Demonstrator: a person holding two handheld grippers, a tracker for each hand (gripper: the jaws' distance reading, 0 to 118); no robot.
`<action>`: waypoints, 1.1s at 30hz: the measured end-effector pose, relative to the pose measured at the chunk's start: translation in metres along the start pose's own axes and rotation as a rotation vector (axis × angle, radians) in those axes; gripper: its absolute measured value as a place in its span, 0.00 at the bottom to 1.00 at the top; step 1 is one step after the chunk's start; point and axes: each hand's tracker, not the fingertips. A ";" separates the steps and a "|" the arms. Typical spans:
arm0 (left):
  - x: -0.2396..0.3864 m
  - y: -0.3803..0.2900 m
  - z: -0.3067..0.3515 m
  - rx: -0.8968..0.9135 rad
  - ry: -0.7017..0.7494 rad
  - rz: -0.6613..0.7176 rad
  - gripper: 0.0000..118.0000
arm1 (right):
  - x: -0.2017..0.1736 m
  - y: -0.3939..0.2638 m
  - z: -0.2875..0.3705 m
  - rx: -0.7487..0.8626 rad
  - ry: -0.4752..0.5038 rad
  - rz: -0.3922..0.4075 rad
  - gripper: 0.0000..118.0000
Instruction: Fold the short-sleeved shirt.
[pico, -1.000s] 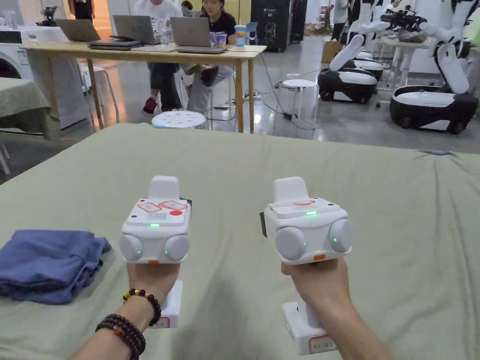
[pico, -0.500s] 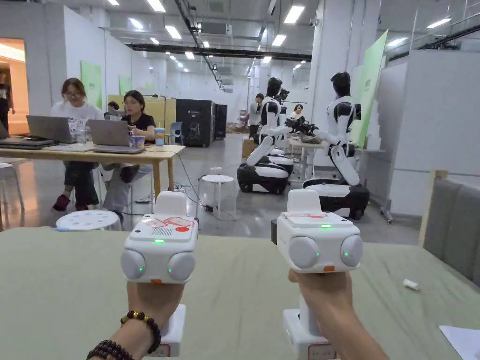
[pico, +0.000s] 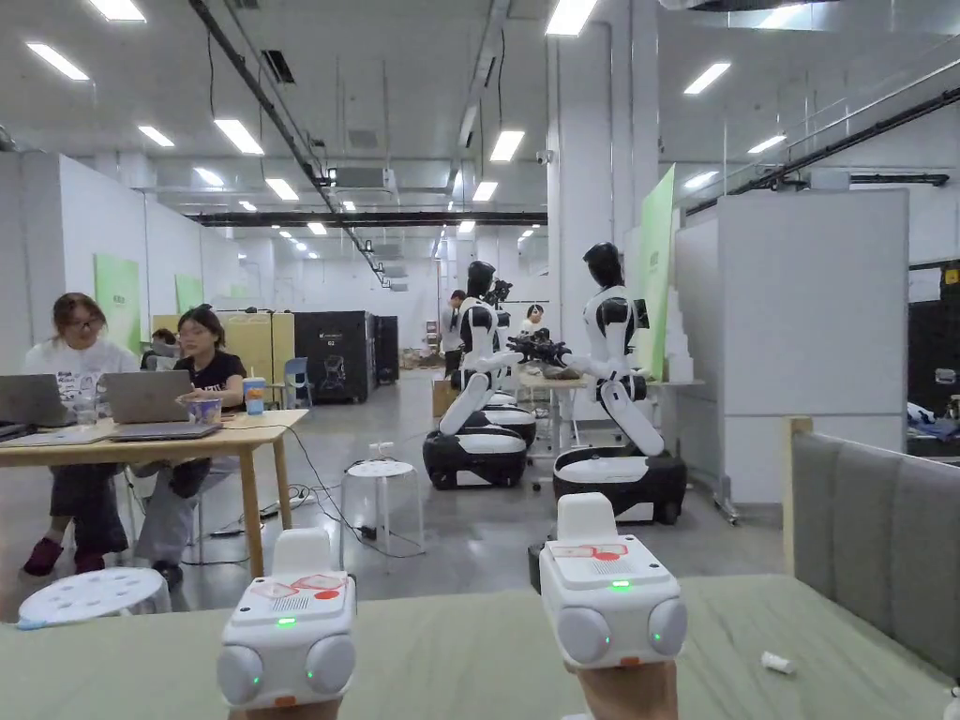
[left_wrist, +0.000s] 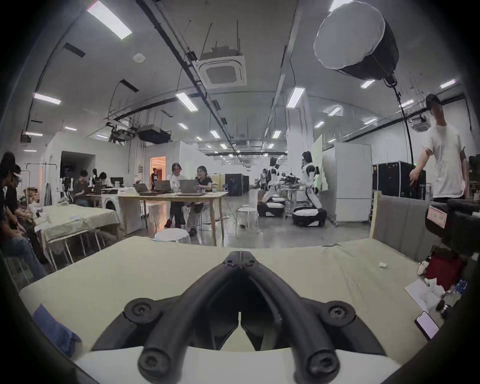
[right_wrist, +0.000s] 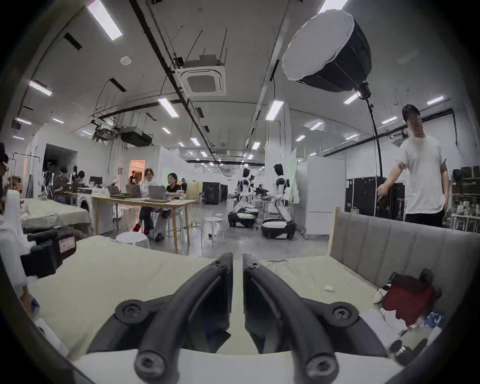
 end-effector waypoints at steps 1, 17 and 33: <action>0.002 -0.003 -0.002 0.003 -0.009 -0.003 0.00 | 0.001 -0.003 -0.001 0.000 0.002 0.002 0.08; 0.015 -0.015 -0.017 -0.010 -0.033 -0.057 1.00 | 0.007 -0.027 -0.014 -0.014 -0.011 0.002 1.00; -0.006 -0.020 -0.015 0.016 -0.021 -0.065 1.00 | 0.009 -0.034 -0.017 -0.035 -0.044 0.004 1.00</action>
